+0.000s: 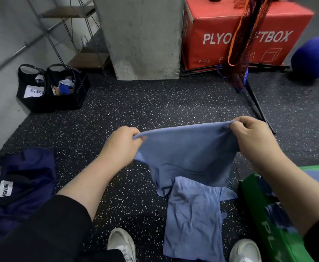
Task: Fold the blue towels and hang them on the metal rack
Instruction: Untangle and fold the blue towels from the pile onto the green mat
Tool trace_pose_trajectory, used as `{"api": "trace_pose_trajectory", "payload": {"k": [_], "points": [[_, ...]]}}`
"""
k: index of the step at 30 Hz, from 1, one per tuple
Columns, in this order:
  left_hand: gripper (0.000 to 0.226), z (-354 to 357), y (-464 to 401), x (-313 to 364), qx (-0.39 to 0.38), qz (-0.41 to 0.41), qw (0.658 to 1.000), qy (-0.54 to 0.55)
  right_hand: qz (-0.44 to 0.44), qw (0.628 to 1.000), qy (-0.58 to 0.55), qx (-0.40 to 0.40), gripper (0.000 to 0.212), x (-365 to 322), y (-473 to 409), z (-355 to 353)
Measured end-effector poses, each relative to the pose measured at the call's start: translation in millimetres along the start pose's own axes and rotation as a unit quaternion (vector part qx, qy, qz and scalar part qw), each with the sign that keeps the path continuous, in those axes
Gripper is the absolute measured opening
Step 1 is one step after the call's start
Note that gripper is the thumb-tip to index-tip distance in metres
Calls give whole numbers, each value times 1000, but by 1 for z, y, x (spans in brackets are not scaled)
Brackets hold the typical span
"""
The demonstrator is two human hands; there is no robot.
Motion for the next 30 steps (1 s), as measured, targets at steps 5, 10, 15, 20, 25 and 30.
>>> {"api": "trace_pose_trajectory", "payload": {"k": [5,10,15,20,25,30], "points": [[21,-3,-1,-6,62,-68,978,185,31,999,-15,-6,30,1,3,0],[26,-6,-1,-9,113,-122,929,330,46,998,-47,-6,28,-2,4,-2],[29,20,-7,-14,29,-140,896,421,83,992,-68,-62,34,3,2,7],[23,26,4,14,71,-124,888,438,120,968,-168,-146,23,-1,14,31],[29,37,15,46,51,-73,909,407,159,931,-259,-200,25,-16,39,59],[34,39,25,72,45,39,964,259,146,921,-290,-215,26,-25,47,74]]}}
Point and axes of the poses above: each hand's wrist, its own y-axis away from the middle knuckle, its own z-axis out of the palm, x = y × z, the point moved 4 cm from there along -y, towards the middle knuckle, and after that the axes turned 1 degree about y, right-handed, at the moved point
